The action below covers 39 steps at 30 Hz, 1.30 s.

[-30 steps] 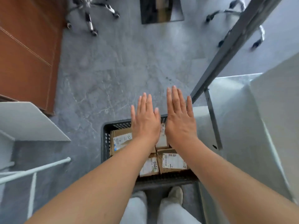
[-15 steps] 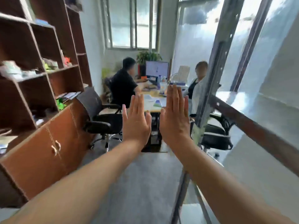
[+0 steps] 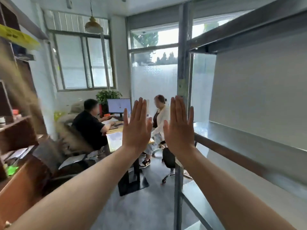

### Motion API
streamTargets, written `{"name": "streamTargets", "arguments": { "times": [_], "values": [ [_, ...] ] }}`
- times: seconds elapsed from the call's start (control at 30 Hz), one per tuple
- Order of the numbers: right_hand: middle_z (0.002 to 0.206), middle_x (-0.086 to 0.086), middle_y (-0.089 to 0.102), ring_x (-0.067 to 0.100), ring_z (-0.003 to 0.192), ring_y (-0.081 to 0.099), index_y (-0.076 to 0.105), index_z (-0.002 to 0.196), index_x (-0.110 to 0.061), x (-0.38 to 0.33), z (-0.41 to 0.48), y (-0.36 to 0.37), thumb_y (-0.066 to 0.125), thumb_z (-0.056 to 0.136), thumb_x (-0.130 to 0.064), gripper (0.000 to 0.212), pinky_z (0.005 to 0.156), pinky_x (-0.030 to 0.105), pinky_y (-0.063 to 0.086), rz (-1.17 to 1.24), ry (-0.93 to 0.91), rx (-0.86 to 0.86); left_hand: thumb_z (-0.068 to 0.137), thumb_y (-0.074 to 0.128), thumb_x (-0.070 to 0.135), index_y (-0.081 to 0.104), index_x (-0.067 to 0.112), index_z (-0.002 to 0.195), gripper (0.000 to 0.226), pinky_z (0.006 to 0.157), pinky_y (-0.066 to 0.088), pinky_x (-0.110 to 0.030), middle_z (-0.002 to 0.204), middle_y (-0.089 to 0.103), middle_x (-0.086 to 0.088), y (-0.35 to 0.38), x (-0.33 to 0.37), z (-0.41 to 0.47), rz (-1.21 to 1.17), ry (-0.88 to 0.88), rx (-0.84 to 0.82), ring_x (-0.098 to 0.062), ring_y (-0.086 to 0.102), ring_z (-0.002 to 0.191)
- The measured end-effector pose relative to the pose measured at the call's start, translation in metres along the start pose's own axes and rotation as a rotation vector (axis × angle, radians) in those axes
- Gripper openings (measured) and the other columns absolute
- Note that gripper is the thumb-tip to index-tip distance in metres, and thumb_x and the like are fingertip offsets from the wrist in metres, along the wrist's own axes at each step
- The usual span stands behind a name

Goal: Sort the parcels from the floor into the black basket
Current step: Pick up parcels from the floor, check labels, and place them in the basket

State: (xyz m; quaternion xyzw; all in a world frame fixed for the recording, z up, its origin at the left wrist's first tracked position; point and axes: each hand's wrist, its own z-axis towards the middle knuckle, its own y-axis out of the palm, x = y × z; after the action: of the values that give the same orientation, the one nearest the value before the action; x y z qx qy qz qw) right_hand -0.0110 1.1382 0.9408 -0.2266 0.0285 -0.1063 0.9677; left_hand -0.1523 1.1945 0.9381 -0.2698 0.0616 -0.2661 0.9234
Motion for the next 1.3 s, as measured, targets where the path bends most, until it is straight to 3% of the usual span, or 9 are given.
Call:
{"name": "streamTargets", "arguments": {
  "times": [0.1, 0.23, 0.43, 0.63, 0.83, 1.07, 1.3],
  "values": [
    [0.165, 0.009, 0.009, 0.022, 0.152, 0.004, 0.015, 0.156, -0.005, 0.004, -0.023, -0.015, 0.055, 0.096, -0.034, 0.078, 0.122, 0.052, 0.009, -0.089, 0.04, -0.031, 0.103, 0.018, 0.037, 0.008, 0.015, 0.158, 0.06, 0.123, 0.001, -0.046, 0.165, 0.006, -0.002, -0.004, 0.001, -0.011, -0.079, 0.057, 0.005, -0.016, 0.004, 0.152],
    [0.165, 0.007, 0.009, 0.02, 0.152, 0.003, 0.016, 0.156, -0.007, 0.015, -0.046, -0.05, 0.055, 0.096, -0.036, 0.077, 0.123, 0.048, 0.001, -0.184, 0.103, -0.043, 0.102, 0.0, 0.039, 0.007, 0.011, 0.158, 0.062, 0.122, 0.007, -0.05, 0.166, 0.002, -0.004, -0.011, 0.034, -0.021, -0.185, 0.128, -0.03, -0.018, 0.003, 0.153],
    [0.165, 0.006, 0.011, 0.022, 0.152, 0.007, 0.018, 0.157, -0.011, 0.057, -0.06, -0.121, 0.041, 0.1, -0.046, 0.07, 0.122, 0.052, 0.007, -0.361, 0.17, -0.039, 0.104, 0.022, 0.033, 0.007, 0.01, 0.157, 0.06, 0.125, 0.001, -0.036, 0.166, -0.003, -0.003, -0.039, 0.118, -0.033, -0.588, 0.266, -0.083, -0.011, -0.008, 0.152],
    [0.165, 0.006, 0.008, 0.019, 0.152, 0.001, 0.016, 0.157, -0.009, 0.107, -0.097, -0.205, 0.05, 0.099, -0.035, 0.072, 0.123, 0.047, -0.001, -0.47, 0.203, -0.033, 0.105, 0.024, 0.034, -0.001, 0.013, 0.157, 0.061, 0.124, -0.002, -0.035, 0.165, -0.009, -0.001, -0.085, 0.188, -0.056, -0.731, 0.319, -0.141, -0.008, -0.015, 0.15],
    [0.166, 0.005, -0.002, 0.02, 0.152, -0.003, 0.005, 0.158, -0.01, 0.162, -0.142, -0.309, 0.034, 0.103, -0.043, 0.07, 0.123, 0.049, 0.001, -0.616, 0.278, -0.099, 0.104, 0.018, 0.04, 0.002, 0.013, 0.158, 0.062, 0.124, -0.001, -0.033, 0.165, -0.006, 0.0, -0.146, 0.298, -0.089, -0.875, 0.381, -0.131, -0.01, -0.011, 0.151],
    [0.165, 0.007, 0.002, 0.024, 0.152, 0.0, 0.005, 0.157, -0.009, 0.234, -0.217, -0.457, 0.022, 0.101, -0.047, 0.07, 0.122, 0.052, 0.006, -0.816, 0.436, -0.12, 0.106, 0.026, 0.033, 0.002, 0.013, 0.158, 0.06, 0.125, 0.0, -0.034, 0.165, -0.006, -0.001, -0.229, 0.444, -0.161, -1.076, 0.52, -0.182, -0.01, -0.011, 0.151],
    [0.165, 0.007, 0.0, 0.024, 0.152, -0.001, 0.004, 0.158, -0.01, 0.281, -0.311, -0.618, 0.028, 0.101, -0.046, 0.071, 0.122, 0.053, 0.006, -1.02, 0.614, -0.11, 0.104, 0.015, 0.039, -0.004, 0.012, 0.157, 0.062, 0.124, -0.005, -0.034, 0.165, -0.013, -0.003, -0.332, 0.57, -0.238, -1.208, 0.706, -0.195, -0.012, -0.016, 0.15]
  ]
}}
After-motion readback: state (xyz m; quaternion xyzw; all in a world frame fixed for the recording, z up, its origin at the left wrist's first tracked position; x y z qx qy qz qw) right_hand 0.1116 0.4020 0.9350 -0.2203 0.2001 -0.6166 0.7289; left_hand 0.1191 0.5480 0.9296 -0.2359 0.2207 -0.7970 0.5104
